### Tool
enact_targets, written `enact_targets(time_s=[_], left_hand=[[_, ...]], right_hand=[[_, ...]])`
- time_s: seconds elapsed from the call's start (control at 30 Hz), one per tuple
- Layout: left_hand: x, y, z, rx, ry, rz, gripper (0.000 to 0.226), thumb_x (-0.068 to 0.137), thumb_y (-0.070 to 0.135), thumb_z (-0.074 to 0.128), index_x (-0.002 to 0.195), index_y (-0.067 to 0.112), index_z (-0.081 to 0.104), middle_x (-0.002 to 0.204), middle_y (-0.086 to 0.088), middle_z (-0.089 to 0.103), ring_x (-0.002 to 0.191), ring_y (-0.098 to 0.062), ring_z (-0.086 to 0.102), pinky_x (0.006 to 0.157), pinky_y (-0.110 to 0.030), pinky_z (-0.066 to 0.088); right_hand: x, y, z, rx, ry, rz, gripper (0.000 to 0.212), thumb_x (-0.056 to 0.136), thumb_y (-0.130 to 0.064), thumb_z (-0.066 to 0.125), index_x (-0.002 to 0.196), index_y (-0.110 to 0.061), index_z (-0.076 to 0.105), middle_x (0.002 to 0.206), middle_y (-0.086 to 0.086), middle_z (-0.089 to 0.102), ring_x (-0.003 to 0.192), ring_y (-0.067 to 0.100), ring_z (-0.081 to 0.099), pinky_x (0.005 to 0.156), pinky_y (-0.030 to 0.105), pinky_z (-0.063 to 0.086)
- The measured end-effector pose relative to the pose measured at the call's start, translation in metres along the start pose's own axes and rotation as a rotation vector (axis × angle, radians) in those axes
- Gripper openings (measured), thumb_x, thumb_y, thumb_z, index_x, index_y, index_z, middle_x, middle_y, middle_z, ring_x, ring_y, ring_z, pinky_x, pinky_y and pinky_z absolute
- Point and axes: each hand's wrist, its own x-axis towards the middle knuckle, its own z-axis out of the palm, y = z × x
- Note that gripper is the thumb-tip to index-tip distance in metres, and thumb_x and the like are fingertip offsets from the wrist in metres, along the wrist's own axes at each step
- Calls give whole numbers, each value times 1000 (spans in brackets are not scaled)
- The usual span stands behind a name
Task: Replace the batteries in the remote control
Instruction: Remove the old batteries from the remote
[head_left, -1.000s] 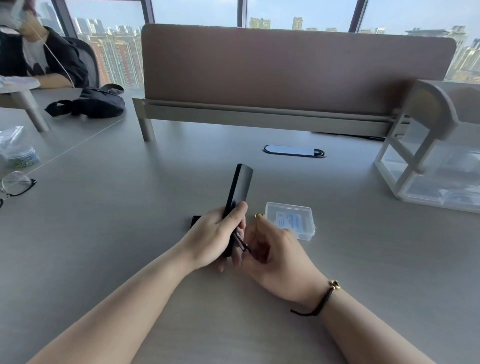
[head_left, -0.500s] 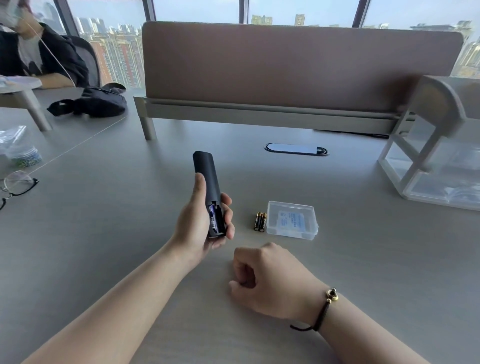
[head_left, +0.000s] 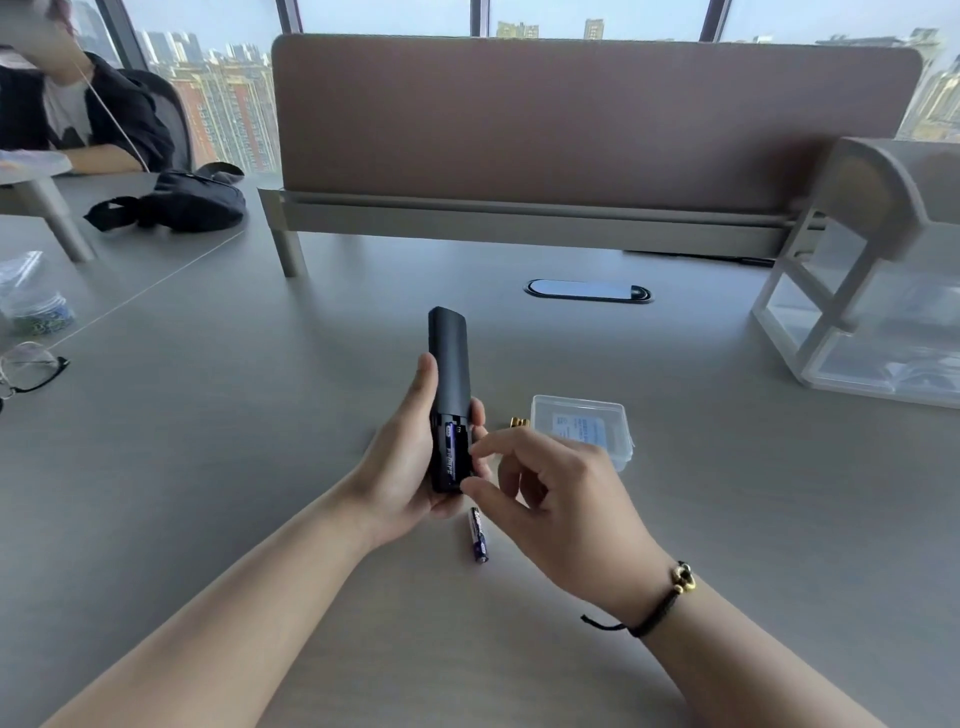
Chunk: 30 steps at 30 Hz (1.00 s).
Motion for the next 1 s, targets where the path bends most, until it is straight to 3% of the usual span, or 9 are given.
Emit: enact_targets(time_s=[0.13,0.3,0.43,0.57,0.67,0.77,0.9,1.0], left_hand=[[-3,-3,4,86,-69,-18,64,78,80,24,72,21,49,58,-5,46,37,-14,44,43,-27,12],[-1,-7,2,94,-119,29,61,85,74,25,78,17,46,62,-14,44,34,-17,45,32,-20,22],[-1,-8,1,109,-153,40,63,88,73,25,77,16,49,69,-18,45,34,-18,47,29,-18,26],[-2,-11,0,189,-142,36,79,88,76,28,84,3,56,78,-28,49,36,-24,53,30,-17,28],[-4,-12,0,284,-151,37,92,86,77,27,80,-9,60,65,-28,53,35,-25,53,32,-18,26],[-7,-11,5,340,-156,75,86,86,74,25,69,-2,61,46,-17,52,31,-23,46,33,-20,22],[-7,-12,9,351,-167,132,76,88,73,26,62,12,64,43,-15,50,32,-22,44,34,-21,20],[-5,-10,7,317,-110,121,72,87,73,26,62,12,56,44,-14,47,31,-21,43,37,-22,16]], right_hand=[[0,3,3,-12,-17,-25,24,83,-29,75,105,-21,72,68,-15,58,53,-9,40,55,16,39],[0,2,1,-5,-68,-22,28,84,-30,71,111,-21,72,70,-11,65,53,2,44,54,25,49],[1,0,0,-9,-96,-1,30,83,-31,69,112,-22,69,66,-12,65,54,-8,43,55,25,50],[1,-1,-2,25,-123,58,30,76,-29,74,105,-25,66,60,-12,60,51,-3,47,53,21,45],[2,0,-3,128,-142,142,29,72,-21,79,98,-23,66,60,-4,65,52,8,53,54,17,42],[3,0,-3,208,-148,201,25,71,-15,82,91,-18,66,58,-2,65,48,9,54,51,22,44],[5,-3,-3,303,-155,240,20,77,-11,80,87,-13,62,60,6,69,50,19,62,55,41,53],[4,-3,-1,365,-95,261,22,83,-12,76,78,-14,55,57,4,71,51,13,69,53,35,54]])
